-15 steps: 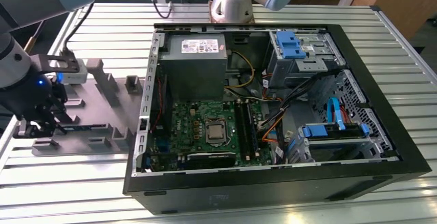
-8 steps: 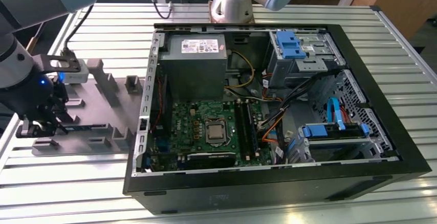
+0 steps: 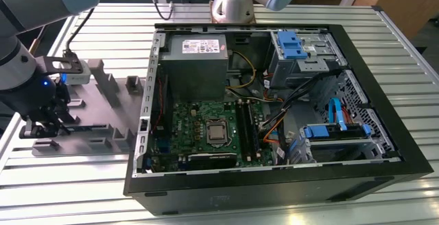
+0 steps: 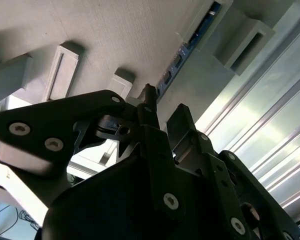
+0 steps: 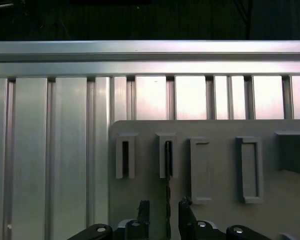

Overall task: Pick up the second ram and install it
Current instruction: 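Pick up the second ram and move it above second insertion slot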

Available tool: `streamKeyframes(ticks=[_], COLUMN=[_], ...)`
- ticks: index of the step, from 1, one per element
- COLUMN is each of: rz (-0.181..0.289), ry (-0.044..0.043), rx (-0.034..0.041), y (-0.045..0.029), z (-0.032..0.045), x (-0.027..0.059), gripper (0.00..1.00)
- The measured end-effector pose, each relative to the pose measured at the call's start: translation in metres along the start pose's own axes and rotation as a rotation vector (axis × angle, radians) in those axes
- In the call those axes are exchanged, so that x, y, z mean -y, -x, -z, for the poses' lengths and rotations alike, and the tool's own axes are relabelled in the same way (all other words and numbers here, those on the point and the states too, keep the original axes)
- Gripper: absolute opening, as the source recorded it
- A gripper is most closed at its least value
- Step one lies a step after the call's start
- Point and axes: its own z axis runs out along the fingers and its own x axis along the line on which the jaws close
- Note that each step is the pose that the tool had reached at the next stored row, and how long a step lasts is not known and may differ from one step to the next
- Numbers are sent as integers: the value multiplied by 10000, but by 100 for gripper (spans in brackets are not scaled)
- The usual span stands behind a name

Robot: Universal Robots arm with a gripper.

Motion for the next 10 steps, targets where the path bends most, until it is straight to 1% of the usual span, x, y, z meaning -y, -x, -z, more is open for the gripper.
streamKeyframes(ticks=[10], rz=[10], ry=[-5], rx=[20], y=[-1], z=[-82], x=[3], gripper=[36])
